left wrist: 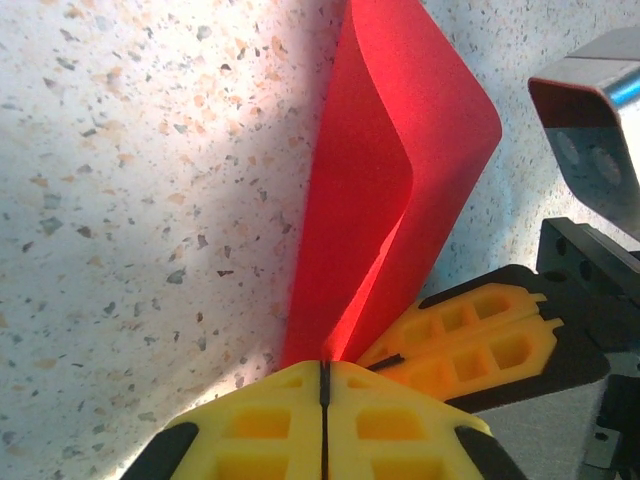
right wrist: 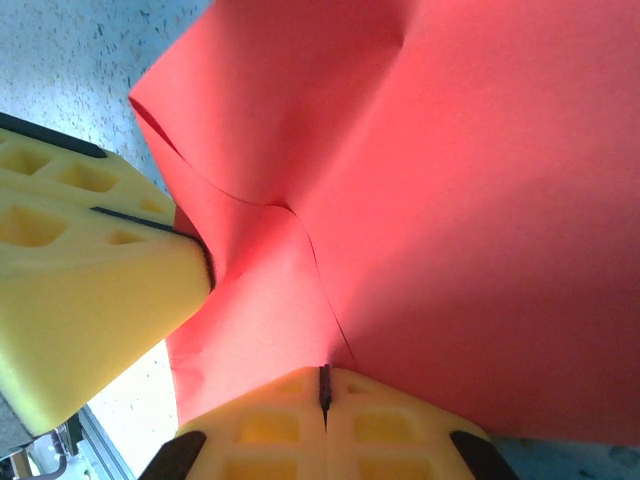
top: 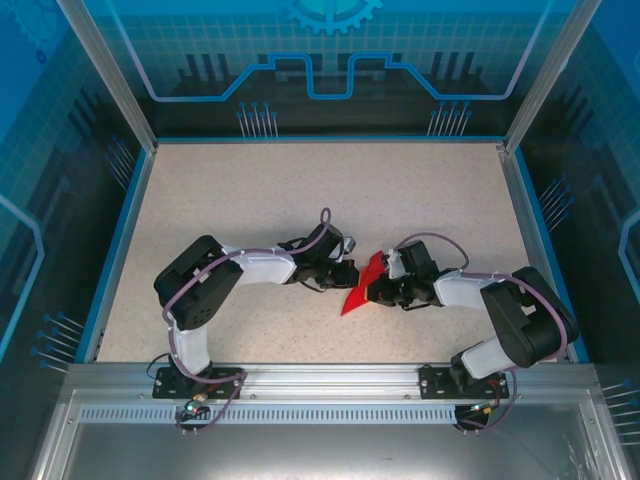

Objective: Fold a paper plane with a square sheet of paper (pick it up from the middle)
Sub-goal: Fold the wing for the fifth time at the center of the table.

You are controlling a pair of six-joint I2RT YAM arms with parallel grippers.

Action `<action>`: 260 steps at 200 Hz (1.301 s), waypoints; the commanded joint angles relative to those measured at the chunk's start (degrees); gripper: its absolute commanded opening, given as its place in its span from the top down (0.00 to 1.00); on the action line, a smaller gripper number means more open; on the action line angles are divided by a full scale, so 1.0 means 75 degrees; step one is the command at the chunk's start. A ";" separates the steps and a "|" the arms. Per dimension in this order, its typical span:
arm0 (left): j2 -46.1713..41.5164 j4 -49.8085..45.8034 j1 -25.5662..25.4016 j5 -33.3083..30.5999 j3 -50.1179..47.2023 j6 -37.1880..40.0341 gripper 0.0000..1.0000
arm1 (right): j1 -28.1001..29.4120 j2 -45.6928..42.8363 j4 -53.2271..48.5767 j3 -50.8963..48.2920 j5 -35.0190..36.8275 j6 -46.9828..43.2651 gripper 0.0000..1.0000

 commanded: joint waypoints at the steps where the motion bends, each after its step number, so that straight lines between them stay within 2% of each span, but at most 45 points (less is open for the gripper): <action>1: 0.0171 0.0219 -0.0045 0.0190 -0.0131 -0.0218 0.93 | -0.0169 -0.0082 -0.0012 -0.0224 0.0098 0.0097 1.00; 55: 0.0233 0.0432 -0.0076 0.0265 -0.0102 -0.0461 0.87 | -0.0190 -0.0103 0.0230 -0.0450 0.0201 0.0293 1.00; 72: 0.0157 0.0128 -0.0073 0.0177 0.0024 -0.0300 0.84 | -0.0200 -0.0063 0.0223 -0.0463 0.0237 0.0275 1.00; 109: -0.0209 -0.0790 -0.0076 -0.0325 0.0184 0.0266 0.66 | -0.0237 -0.0027 0.0060 -0.0414 0.0325 0.0185 1.00; 129: -0.0445 -0.1014 -0.0078 -0.0409 0.0115 0.0351 0.61 | -0.0284 -0.0015 0.0042 -0.0422 0.0331 0.0157 1.00; 175: -0.0672 -0.0915 -0.0198 -0.0175 -0.0283 0.0214 0.61 | -0.0331 0.0007 0.0055 -0.0420 0.0263 0.0138 1.00; 236: -0.0756 -0.1607 -0.0257 -0.1084 -0.0283 0.0522 0.61 | -0.0377 -0.0141 -0.0080 -0.0417 0.0237 0.0093 1.00; 260: -0.0700 -0.1341 -0.0278 -0.0873 -0.0327 0.0442 0.63 | -0.0377 -0.0144 -0.0029 -0.0425 0.0191 0.0106 1.00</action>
